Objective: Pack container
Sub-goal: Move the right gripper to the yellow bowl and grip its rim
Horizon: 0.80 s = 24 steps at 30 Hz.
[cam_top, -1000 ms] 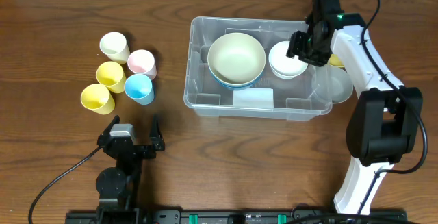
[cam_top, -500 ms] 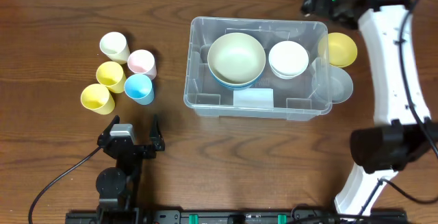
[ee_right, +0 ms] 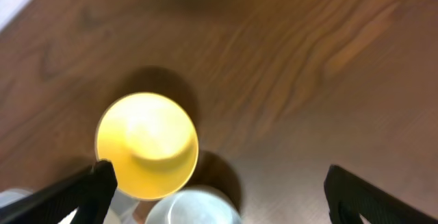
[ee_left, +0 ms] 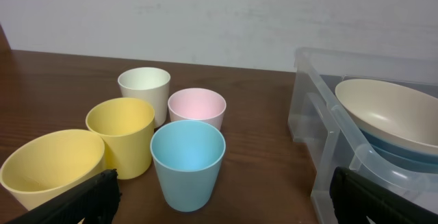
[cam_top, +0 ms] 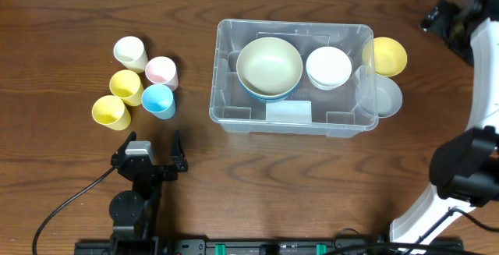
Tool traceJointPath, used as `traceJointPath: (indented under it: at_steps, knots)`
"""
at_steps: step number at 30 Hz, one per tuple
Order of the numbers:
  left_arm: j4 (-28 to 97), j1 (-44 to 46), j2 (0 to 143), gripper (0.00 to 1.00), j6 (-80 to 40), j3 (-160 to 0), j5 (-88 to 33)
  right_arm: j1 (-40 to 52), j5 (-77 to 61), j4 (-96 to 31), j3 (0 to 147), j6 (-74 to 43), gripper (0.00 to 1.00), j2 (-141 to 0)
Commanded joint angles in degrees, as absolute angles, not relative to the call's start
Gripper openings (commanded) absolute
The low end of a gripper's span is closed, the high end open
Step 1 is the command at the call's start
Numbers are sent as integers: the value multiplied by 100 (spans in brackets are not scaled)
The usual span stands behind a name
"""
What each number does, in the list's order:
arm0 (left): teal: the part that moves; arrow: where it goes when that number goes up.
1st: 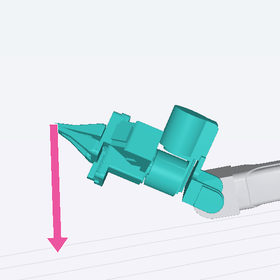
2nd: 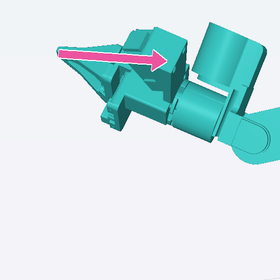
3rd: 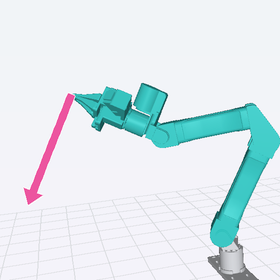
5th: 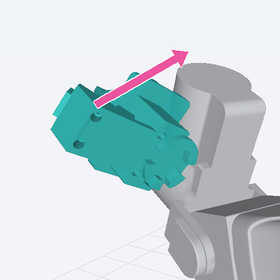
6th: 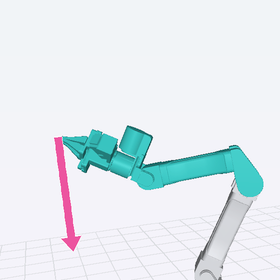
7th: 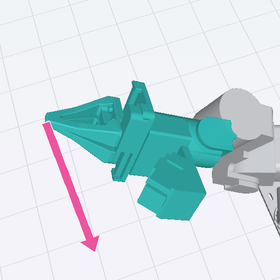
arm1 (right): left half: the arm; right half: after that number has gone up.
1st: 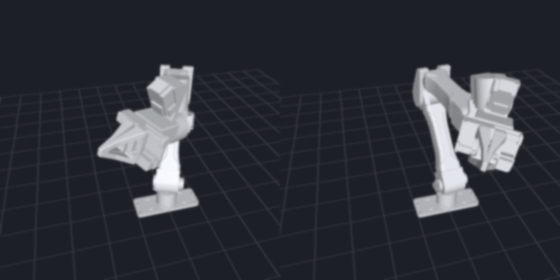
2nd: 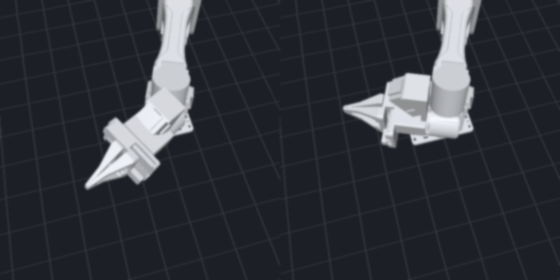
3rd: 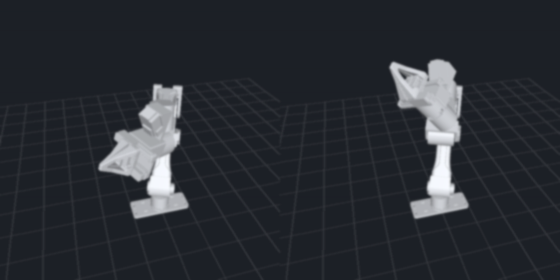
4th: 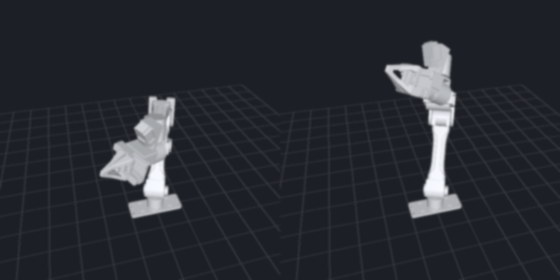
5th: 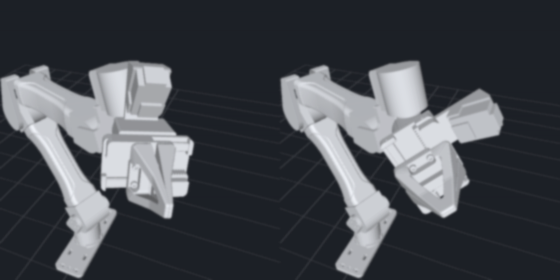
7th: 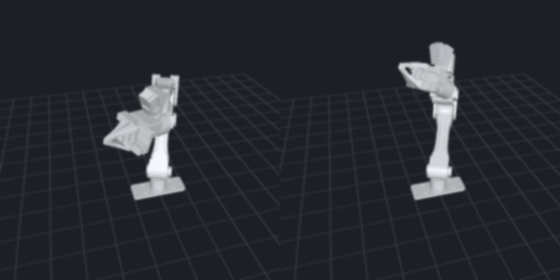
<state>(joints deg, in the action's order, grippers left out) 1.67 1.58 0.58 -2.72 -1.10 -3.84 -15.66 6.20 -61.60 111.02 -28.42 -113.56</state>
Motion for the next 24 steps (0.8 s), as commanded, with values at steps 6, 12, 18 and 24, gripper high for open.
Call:
traceJointPath:
  at_steps: [6, 12, 18, 24]
  knots:
    - [379, 130, 23, 98, -176, -25, -421, -1697, -436, -5083, 9780, -2272, 95, -11845]
    - [379, 130, 23, 98, -176, -25, -421, -1529, -434, -4974, 9771, -2180, 97, -12416]
    - [379, 130, 23, 98, -176, -25, -421, -1520, -432, -4943, 9771, -2206, 97, -12766]
    - [379, 130, 23, 98, -176, -25, -421, -1542, -274, -4930, 9769, -2362, 54, -12822]
